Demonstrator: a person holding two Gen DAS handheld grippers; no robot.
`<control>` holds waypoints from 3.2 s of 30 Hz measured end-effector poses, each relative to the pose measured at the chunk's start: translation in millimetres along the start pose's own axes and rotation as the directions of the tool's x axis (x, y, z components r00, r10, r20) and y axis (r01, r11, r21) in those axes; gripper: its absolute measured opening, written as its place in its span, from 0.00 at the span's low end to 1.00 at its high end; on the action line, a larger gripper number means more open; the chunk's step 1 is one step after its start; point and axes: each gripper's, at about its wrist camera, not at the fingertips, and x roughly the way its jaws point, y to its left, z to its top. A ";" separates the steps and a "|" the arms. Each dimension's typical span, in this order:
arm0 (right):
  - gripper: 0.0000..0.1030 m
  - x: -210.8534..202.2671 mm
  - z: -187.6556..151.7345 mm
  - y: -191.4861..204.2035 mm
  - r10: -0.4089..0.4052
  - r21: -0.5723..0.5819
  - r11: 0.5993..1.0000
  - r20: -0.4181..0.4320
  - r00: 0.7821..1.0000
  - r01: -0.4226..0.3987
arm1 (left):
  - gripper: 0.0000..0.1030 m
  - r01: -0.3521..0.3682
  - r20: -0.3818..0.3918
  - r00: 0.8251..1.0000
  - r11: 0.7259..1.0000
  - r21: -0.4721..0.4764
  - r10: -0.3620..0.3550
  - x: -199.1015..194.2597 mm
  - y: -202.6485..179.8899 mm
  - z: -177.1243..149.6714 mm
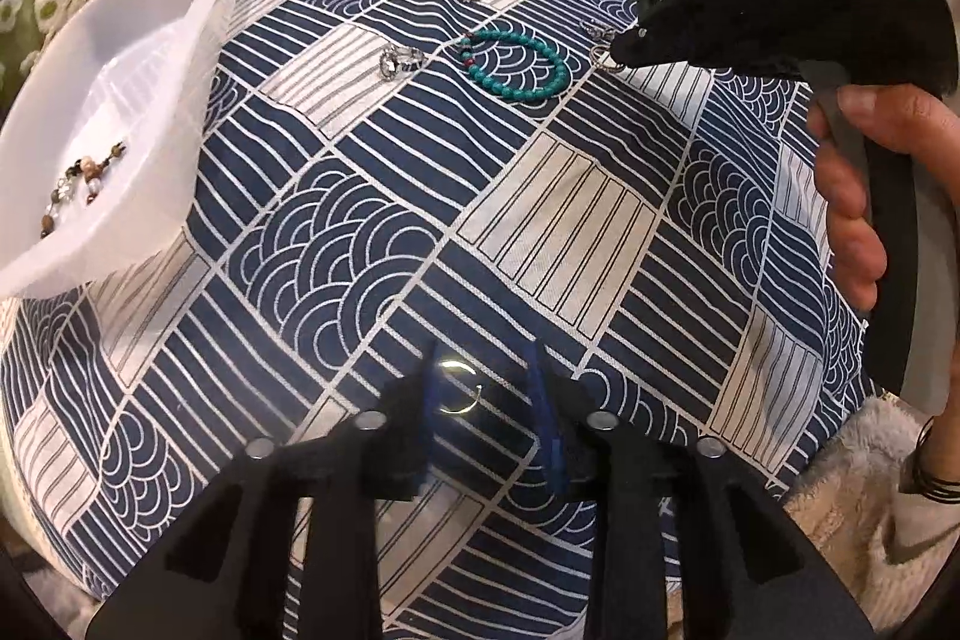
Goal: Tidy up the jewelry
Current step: 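Grasp a small silver ring with the right tool while the left tool holds the gold ring, then carry both rings over the white tray and lower them in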
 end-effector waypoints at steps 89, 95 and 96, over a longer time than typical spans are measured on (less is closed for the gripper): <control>0.05 -100.4 -12.9 169.0 0.244 -0.298 0.932 0.103 0.964 -0.205 | 0.22 0.006 0.221 0.975 0.982 -0.191 0.037 -119.5 137.1 44.5; 0.05 -60.0 -11.6 250.5 0.230 -0.367 0.906 0.010 0.973 -0.211 | 0.22 -0.061 0.160 0.981 0.954 -0.294 0.112 -96.9 213.2 67.0; 0.05 -50.0 -11.2 259.1 0.220 -0.377 0.903 -0.001 0.976 -0.204 | 0.22 -0.063 0.150 0.982 0.951 -0.304 0.113 -90.8 221.3 69.6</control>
